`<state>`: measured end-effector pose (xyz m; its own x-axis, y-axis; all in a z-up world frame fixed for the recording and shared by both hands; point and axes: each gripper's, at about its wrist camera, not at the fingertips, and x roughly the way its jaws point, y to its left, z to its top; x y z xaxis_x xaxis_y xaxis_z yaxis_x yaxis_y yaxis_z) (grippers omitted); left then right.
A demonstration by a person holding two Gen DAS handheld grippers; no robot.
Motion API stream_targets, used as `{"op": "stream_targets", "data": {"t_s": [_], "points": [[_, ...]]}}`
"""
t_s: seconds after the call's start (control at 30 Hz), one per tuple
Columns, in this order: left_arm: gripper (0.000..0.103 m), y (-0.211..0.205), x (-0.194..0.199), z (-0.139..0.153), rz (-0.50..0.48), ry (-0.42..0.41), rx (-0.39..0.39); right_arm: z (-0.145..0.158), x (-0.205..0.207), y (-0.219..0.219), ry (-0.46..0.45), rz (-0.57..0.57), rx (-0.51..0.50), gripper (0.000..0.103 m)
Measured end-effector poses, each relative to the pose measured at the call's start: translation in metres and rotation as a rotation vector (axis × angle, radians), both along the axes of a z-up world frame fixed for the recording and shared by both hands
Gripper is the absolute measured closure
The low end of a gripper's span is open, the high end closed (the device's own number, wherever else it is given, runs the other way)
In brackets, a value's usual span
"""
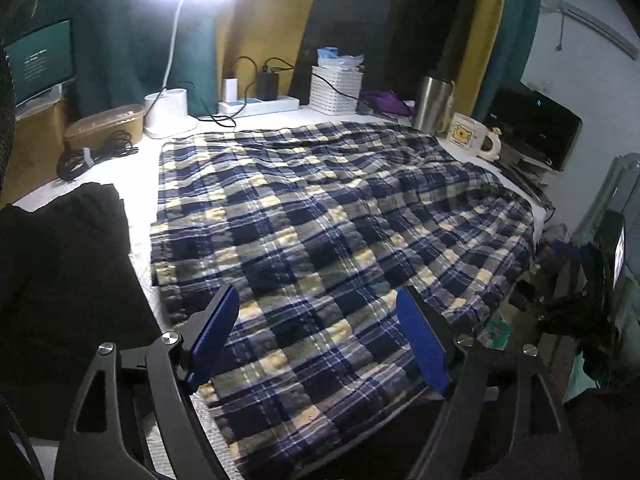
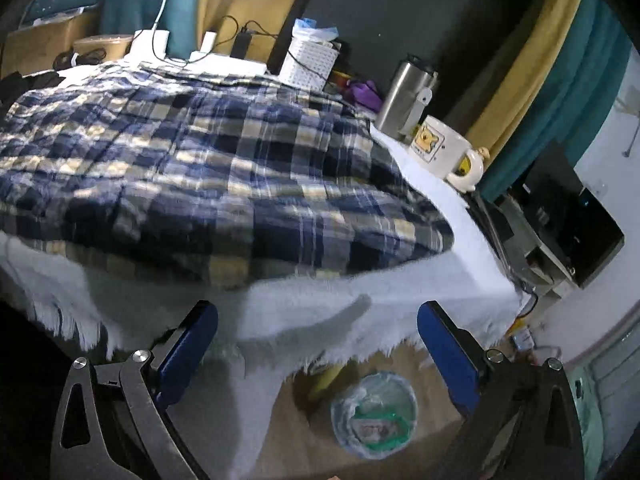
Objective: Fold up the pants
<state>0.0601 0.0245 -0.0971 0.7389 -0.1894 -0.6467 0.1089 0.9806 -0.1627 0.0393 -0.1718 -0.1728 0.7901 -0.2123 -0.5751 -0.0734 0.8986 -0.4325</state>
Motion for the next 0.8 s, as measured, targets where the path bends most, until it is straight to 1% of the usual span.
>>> {"op": "stream_targets", "data": {"t_s": [0.1, 0.13, 0.17, 0.23, 0.3, 0.4, 0.5, 0.63, 0.7, 0.8], "points": [[0.018, -0.003, 0.0, -0.002, -0.024, 0.006, -0.008, 0.009, 0.004, 0.004, -0.031, 0.005, -0.006, 0.003], [0.013, -0.004, -0.001, -0.003, -0.034, 0.003, -0.012, 0.011, 0.005, 0.005, -0.037, 0.01, -0.01, 0.003], [0.01, -0.006, -0.001, -0.003, -0.045, -0.001, -0.017, 0.013, 0.007, 0.007, -0.04, 0.022, -0.014, 0.003], [0.01, -0.01, -0.002, -0.006, -0.066, 0.001, -0.019, 0.018, 0.012, 0.008, -0.039, 0.045, -0.004, 0.003], [0.01, -0.015, -0.002, -0.009, -0.092, 0.009, -0.012, 0.025, 0.02, 0.004, -0.034, 0.055, 0.039, 0.003], [0.01, -0.026, -0.005, -0.012, -0.138, 0.018, 0.013, 0.036, 0.034, -0.006, -0.024, 0.06, 0.133, 0.003], [0.01, -0.033, -0.008, -0.013, -0.174, 0.014, 0.034, 0.042, 0.047, -0.012, -0.017, 0.058, 0.175, 0.003], [0.01, -0.041, -0.009, -0.018, -0.205, 0.024, 0.086, 0.049, 0.064, -0.018, -0.017, 0.056, 0.231, 0.003], [0.01, -0.046, -0.009, -0.022, -0.203, 0.035, 0.127, 0.051, 0.073, -0.021, 0.002, 0.052, 0.273, 0.003], [0.01, -0.051, -0.006, -0.031, -0.172, 0.062, 0.237, 0.057, 0.078, -0.022, -0.005, 0.058, 0.292, 0.003]]}}
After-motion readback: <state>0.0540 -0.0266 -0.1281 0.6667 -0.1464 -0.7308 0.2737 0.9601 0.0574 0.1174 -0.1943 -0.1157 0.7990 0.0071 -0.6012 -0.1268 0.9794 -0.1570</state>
